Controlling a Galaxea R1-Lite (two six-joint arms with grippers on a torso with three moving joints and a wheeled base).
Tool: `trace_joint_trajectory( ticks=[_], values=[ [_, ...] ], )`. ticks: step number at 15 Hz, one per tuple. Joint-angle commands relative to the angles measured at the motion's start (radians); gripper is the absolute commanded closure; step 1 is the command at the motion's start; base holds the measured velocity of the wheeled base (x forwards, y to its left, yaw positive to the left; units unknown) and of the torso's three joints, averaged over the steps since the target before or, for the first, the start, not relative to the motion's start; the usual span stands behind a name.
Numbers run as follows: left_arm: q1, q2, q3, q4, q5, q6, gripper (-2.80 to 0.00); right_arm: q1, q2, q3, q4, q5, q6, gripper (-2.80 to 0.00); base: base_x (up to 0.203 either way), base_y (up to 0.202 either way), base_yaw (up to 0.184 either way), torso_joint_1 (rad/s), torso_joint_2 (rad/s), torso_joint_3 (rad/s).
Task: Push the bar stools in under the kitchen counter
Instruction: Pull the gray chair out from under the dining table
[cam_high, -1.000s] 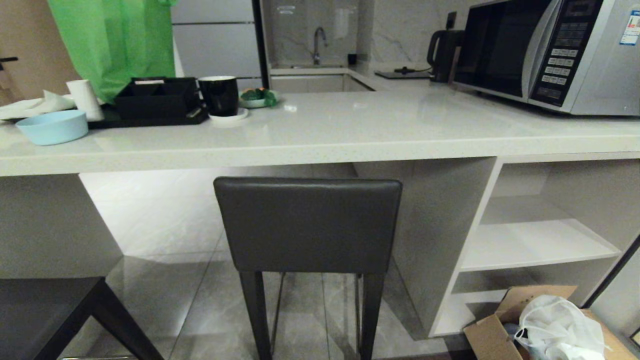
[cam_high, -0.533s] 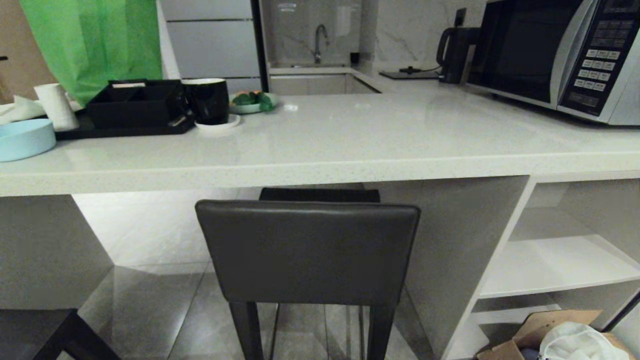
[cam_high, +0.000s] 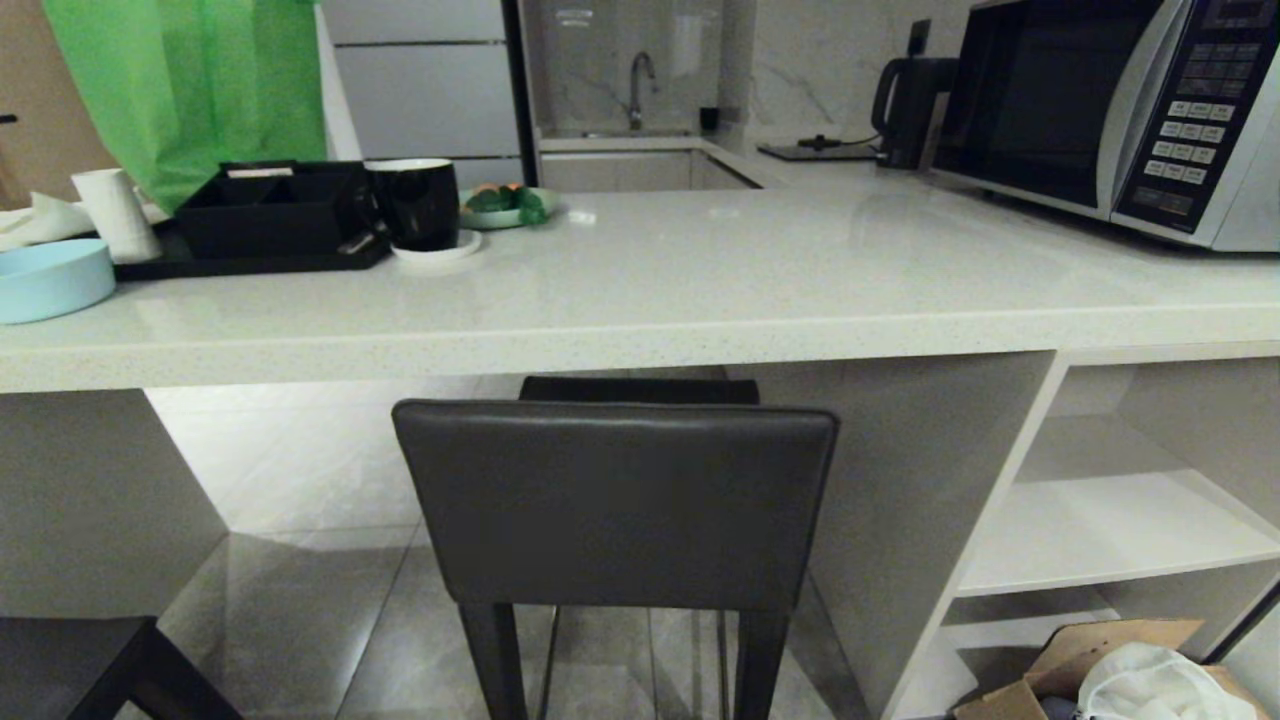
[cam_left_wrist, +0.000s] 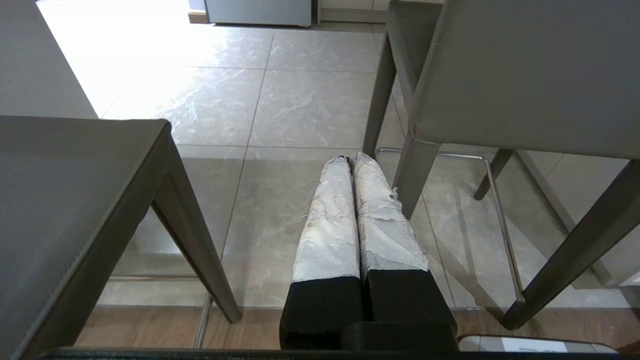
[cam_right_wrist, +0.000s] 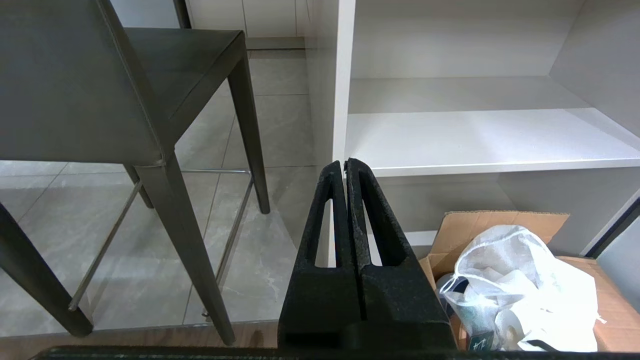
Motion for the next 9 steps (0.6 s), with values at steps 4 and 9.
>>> trace_joint_trajectory(
  ticks=[4,9],
  values=[
    [0.002,0.000,-0.001,0.002,-0.001,0.004,0.00,0.001,0.001,0.000,0.000,0.001,-0.004,0.00,0.000,0.000,0.000,0.000,0.00,0.000],
    [0.001,0.000,0.000,0.001,-0.004,0.016,0.00,0.001,0.001,0.000,-0.002,0.006,-0.017,0.00,0.000,0.000,0.000,0.000,0.00,0.000]
  ],
)
